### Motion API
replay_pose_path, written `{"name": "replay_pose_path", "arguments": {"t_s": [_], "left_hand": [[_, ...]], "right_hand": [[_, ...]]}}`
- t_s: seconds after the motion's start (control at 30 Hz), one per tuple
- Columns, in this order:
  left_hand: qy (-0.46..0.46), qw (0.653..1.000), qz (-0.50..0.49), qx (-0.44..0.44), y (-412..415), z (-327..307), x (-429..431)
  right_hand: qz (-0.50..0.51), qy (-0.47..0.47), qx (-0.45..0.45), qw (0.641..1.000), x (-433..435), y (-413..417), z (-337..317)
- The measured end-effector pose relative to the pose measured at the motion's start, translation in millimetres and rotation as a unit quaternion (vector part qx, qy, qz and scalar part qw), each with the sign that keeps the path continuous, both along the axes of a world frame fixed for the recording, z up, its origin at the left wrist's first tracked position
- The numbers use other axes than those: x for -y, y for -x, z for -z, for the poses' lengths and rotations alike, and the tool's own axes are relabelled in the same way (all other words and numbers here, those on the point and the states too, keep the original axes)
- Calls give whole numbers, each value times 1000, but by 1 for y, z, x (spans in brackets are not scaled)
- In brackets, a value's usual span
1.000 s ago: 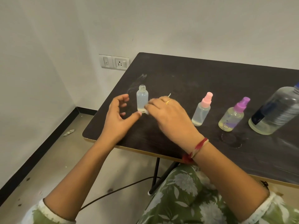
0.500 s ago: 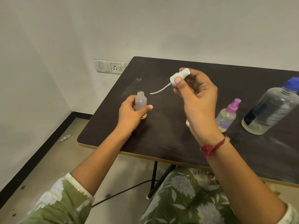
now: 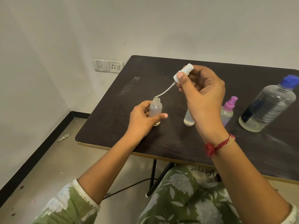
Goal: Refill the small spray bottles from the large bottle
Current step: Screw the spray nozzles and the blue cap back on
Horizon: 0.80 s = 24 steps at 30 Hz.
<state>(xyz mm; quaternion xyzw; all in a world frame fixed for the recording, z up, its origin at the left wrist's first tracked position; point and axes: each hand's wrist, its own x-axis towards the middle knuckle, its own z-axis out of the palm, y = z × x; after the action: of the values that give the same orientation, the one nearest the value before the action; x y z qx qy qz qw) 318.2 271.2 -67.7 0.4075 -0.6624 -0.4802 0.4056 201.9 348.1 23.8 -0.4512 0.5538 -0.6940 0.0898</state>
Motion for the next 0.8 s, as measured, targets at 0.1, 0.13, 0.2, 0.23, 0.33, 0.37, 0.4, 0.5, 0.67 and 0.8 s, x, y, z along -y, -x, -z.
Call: {"name": "replay_pose_path", "arguments": {"t_s": [0.1,0.13,0.2,0.23,0.33,0.37,0.4,0.5,0.67,0.8], "left_hand": [[3,1000,7,0,4,1,-2],[6,1000,8,1,4,1,-2],[11,1000,11,1,5,2,-2],[13,1000,13,0,5,2,-3],[22,1000,16,-1,5,2,-4],[24,1000,17,0,5,2,-4],[26,999,18,1,5,3,-4],[28,999,24,-8,5,4,-4],[26,999,28,-17,3,4,-6],[27,999,31,-14,3,5,-6]], "right_hand": [[22,-7,-31,999,-2,3,1],[22,-10,-35,999,-2,4,2],[18,-17,-46,999,-1,5,5],[18,-18,-53,998,-1,4,7],[27,-21,-80,996,0,0,11],[29,-26,-89,995,2,-1,12],[30,-32,-96,994,4,-2,14],[19,-64,-113,991,12,-4,20],[6,-112,-151,982,18,-9,33],[-18,-138,-148,979,20,-9,40]]}}
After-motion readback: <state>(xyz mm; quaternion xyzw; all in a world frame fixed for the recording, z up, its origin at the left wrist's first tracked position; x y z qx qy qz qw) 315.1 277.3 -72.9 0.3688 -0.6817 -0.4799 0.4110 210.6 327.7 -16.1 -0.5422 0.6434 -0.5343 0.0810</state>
